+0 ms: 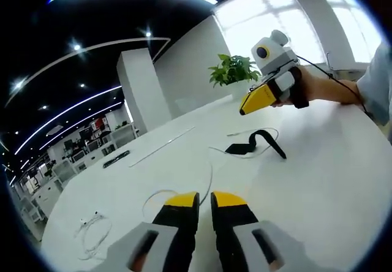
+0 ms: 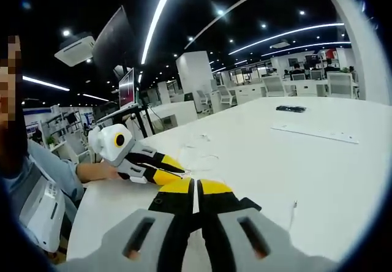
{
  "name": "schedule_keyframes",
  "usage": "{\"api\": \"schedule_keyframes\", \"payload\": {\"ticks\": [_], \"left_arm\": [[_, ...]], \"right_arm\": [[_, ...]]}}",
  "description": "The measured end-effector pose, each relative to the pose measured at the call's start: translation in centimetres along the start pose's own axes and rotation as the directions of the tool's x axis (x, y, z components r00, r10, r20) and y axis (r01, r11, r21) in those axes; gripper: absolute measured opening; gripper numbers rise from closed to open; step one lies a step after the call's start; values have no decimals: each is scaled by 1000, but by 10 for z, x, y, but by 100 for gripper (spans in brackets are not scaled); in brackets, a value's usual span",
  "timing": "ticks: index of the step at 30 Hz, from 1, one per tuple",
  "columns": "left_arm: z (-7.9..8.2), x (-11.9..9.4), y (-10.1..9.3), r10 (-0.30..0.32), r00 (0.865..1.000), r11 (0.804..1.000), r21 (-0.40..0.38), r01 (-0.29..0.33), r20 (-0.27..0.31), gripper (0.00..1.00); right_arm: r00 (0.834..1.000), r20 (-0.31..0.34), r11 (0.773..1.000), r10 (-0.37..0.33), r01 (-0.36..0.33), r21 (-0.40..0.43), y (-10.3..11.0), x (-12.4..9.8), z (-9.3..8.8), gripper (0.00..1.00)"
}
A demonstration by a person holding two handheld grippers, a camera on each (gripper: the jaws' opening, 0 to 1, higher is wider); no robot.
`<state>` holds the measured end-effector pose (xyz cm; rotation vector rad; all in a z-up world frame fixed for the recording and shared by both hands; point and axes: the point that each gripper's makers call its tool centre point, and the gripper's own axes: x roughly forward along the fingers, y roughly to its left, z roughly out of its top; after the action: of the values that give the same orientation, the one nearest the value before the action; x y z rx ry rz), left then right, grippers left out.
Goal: Peel open the Velcro strap on the desktop, arrange the wired earphones neatly onto it, and close the Velcro strap to secure them.
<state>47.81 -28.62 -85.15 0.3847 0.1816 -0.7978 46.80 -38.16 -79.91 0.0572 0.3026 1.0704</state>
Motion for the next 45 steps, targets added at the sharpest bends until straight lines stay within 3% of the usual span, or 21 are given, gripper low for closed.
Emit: {"api": "schedule_keyframes", "payload": {"ticks": [18,45], "left_arm": [[-1,1,1,2,1000,1000,7,-2,-6,11],[1,7,5,29,1000,996,84,-28,-13,8]], "right_arm": [[1000,-3,1000,4,-4,2,-1,0,1,5],[1000,6,1000,2,-2,16,-2,-1,0,5]]}}
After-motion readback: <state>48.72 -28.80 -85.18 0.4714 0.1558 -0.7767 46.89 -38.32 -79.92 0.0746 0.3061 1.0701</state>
